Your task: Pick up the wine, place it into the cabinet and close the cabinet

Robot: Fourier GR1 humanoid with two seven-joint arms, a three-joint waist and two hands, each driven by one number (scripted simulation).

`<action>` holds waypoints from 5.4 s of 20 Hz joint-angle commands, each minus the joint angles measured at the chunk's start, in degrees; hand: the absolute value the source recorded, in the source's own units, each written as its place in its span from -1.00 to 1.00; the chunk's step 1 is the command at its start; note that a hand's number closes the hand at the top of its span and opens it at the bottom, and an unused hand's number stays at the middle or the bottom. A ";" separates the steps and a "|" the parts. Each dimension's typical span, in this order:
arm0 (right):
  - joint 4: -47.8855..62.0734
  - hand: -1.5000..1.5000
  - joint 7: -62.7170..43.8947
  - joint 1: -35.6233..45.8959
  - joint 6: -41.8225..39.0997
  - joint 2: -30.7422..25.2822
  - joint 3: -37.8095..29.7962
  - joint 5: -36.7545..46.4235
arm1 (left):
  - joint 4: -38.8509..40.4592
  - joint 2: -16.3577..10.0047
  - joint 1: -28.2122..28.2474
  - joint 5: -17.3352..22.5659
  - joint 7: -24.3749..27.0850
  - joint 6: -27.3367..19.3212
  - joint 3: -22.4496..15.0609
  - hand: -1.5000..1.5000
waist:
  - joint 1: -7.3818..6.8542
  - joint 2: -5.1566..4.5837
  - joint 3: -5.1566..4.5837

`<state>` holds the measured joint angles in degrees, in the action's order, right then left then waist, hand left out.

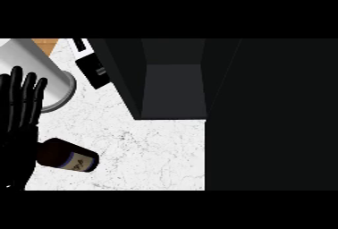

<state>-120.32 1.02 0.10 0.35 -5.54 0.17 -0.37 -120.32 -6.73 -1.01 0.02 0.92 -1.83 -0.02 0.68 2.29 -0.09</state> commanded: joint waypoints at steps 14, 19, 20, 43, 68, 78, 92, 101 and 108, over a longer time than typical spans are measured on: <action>-12.74 -1.00 -12.16 -10.24 -4.02 0.77 7.63 -8.47 | 4.10 -23.67 9.93 61.07 -7.62 37.79 13.87 -1.00 | -1.39 -1.95 0.02; -23.31 -1.00 -19.98 -13.30 -2.26 0.87 14.48 -4.97 | 2.98 -32.65 12.04 76.70 -13.28 37.67 21.25 -1.00 | -1.25 -1.94 0.07; -26.17 -1.00 -25.56 -9.05 0.77 1.53 15.06 -4.27 | 7.79 -34.50 10.45 79.52 -13.61 38.63 22.52 -1.00 | -1.23 -2.04 0.00; -35.02 -1.00 -37.69 -4.47 11.45 -0.36 27.76 8.05 | 12.62 -36.22 8.80 81.97 -24.92 37.62 27.59 -1.00 | 0.64 -2.02 -0.02; -31.88 -1.00 -44.40 5.96 19.10 -5.32 27.94 8.65 | 33.36 -18.36 1.42 50.19 -13.70 54.66 25.91 -1.00 | -0.09 -2.19 -0.03; -34.88 -1.00 -42.81 3.31 21.38 -8.32 31.07 10.24 | 40.10 -10.95 -0.30 30.93 -4.63 59.32 27.08 -1.00 | 0.53 -2.04 -0.04; -32.12 -1.00 -42.69 6.99 24.82 -9.04 33.84 10.93 | 55.64 -10.07 -5.12 9.79 14.75 60.98 28.02 -1.00 | 0.47 -2.16 -0.09; -32.40 -1.00 -39.63 4.71 25.77 -12.30 34.02 8.26 | 69.38 -14.23 -7.20 2.55 26.39 61.91 25.08 -1.00 | 1.56 -2.31 -0.19; -32.56 -1.00 -42.13 6.90 28.17 -12.35 36.12 10.38 | 72.90 -12.76 -8.95 2.75 26.46 61.39 20.70 -1.00 | 1.74 -1.99 -0.25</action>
<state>-143.48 -36.52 8.38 27.68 -16.92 34.23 4.71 -51.00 -18.94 -8.95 3.24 20.25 51.84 22.17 2.10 0.16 -0.27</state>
